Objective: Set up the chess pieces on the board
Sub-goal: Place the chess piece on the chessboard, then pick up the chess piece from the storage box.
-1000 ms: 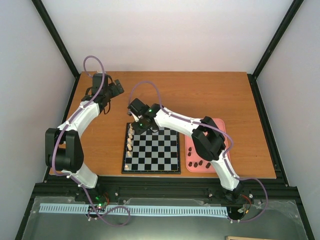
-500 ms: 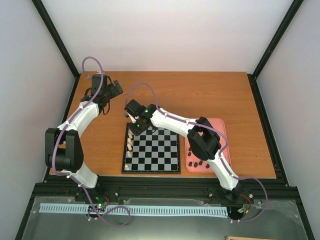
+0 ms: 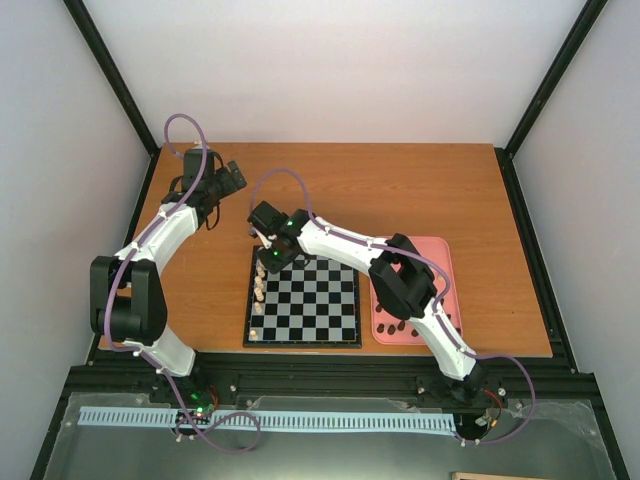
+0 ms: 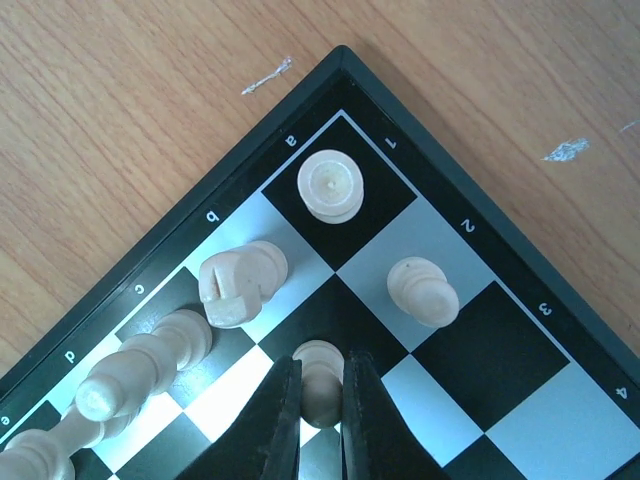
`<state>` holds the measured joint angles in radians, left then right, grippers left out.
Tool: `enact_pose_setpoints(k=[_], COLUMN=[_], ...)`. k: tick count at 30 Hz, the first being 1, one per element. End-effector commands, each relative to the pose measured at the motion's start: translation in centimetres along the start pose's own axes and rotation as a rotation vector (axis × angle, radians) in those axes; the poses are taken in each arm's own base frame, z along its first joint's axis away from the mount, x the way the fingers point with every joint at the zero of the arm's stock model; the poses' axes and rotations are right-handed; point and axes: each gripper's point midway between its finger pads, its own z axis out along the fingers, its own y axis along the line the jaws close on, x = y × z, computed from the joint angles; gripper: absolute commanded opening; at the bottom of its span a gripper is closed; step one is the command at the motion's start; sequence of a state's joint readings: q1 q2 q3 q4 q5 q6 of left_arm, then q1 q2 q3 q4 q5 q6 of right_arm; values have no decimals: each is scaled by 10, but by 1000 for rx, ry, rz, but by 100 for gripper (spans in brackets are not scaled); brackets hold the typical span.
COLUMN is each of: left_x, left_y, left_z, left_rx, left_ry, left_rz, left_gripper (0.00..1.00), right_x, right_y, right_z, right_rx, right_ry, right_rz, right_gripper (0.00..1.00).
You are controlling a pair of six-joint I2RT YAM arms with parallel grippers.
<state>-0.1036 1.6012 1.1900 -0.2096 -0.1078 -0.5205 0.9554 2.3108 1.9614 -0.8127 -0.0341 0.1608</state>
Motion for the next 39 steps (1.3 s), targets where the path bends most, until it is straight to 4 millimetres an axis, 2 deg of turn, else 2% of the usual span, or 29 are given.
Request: enact_pose_setpoints(k=[1,13,15,19,24,32,35,39], left_x=[-12,-12,-12,-12,-11,-11,-10,-10], left_y=[-3,-3,-3,-3,-4,-4,-4,-4], left_z=[-7,-7,-7,-7,-6,-5,-4,-4], left_rx=[18,21,21,22,24,26,26,28], left_ry=[-34,-36,-34,-34,-33,-30,-26,-25], left_rz=[-16,-14,-15,-14,-12,-13,-12,-11], left_gripper=[100,100,100,100,100,100,100,100], right_x=[-6,-5,-5,-6,-8,-1,8,32], right_y=[3,1,1,2,1,-1,-12,-42], right_z=[2,5,3,1,-8,-50,-73,-100], right_rx=[15,25,23,21,27,54,109,220], right_ry=[-10,-2,-3,-11,-24,-81,-113,-141], right_rz=[-19,-19,-21,-21,-18,-13,8,60], right_gripper=[5,10,13,33,35,38,42,49])
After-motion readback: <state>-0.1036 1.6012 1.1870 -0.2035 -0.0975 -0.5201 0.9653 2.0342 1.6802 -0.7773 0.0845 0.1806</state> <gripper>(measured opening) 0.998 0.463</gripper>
